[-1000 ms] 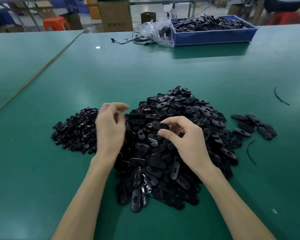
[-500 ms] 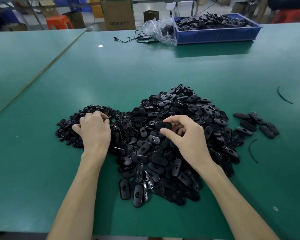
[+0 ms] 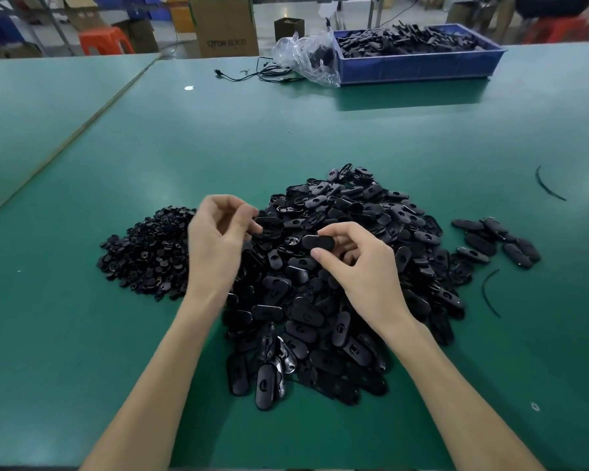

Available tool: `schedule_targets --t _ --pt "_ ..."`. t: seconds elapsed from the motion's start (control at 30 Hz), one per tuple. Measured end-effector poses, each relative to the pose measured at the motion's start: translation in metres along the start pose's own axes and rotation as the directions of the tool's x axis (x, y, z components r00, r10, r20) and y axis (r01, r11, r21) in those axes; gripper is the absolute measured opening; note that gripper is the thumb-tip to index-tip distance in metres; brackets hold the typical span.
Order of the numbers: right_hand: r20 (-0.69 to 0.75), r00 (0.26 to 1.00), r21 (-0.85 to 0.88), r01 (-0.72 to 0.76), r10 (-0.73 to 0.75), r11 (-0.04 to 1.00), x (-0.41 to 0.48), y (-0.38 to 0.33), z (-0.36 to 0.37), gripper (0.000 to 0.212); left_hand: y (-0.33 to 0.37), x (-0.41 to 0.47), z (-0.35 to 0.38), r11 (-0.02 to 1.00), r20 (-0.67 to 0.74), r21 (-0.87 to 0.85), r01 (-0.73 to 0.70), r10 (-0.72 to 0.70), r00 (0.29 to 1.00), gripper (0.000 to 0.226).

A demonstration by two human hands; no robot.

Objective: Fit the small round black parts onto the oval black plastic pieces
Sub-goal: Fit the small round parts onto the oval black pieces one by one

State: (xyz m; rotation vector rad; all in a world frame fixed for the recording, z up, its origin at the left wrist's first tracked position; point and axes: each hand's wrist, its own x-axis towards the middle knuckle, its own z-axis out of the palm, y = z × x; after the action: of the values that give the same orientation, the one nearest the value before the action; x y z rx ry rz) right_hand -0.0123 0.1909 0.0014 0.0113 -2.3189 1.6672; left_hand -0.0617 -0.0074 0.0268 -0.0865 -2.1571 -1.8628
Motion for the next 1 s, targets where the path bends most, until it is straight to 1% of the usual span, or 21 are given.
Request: schedule_targets --t 0.07,0.13,0.33,0.47,0.63,0.7,0.87,1.0 --pt "-0.017 1.0 0.016 0.003 -0.002 1.0 0.0 0.0 0.0 0.022 0.002 -0.005 0.013 0.995 0.109 -0.094 0.012 -0.002 0.994 0.007" --pt "-0.03 1.0 0.02 0.003 -0.003 1.0 0.001 0.0 0.0 0.022 0.001 -0.008 0.023 0.99 0.199 -0.139 0.023 0.005 0.98 0.01" --pt "-0.047 0.999 0.036 -0.007 0.009 0.999 0.002 0.001 -0.001 0.024 0.003 -0.009 0.043 0.989 0.308 -0.144 0.033 0.013 0.951 0.007" --pt "-0.052 0.999 0.043 -0.001 0.003 0.999 0.002 0.001 -0.002 0.023 0.006 -0.005 0.049 0.984 0.319 -0.175 0.036 0.022 0.948 0.005" --pt "-0.078 0.997 0.05 -0.013 0.017 0.999 0.003 0.001 0.0 0.027 -0.003 -0.005 0.049 0.972 0.233 -0.234 0.033 0.023 0.972 0.009" --pt "-0.081 0.997 0.047 -0.014 0.018 0.999 0.003 0.002 0.0 0.027 -0.005 -0.005 0.05 0.968 0.232 -0.25 0.024 0.036 0.972 0.009" --pt "-0.088 0.996 0.064 -0.014 0.019 0.998 0.002 0.0 0.0 0.026 -0.004 -0.008 0.047 0.968 0.243 -0.249 -0.008 0.07 0.968 0.01" --pt "-0.091 0.996 0.066 -0.013 0.019 0.998 0.003 0.0 0.0 0.026 0.0 -0.011 0.045 0.975 0.242 -0.217 -0.056 0.109 0.964 0.017"
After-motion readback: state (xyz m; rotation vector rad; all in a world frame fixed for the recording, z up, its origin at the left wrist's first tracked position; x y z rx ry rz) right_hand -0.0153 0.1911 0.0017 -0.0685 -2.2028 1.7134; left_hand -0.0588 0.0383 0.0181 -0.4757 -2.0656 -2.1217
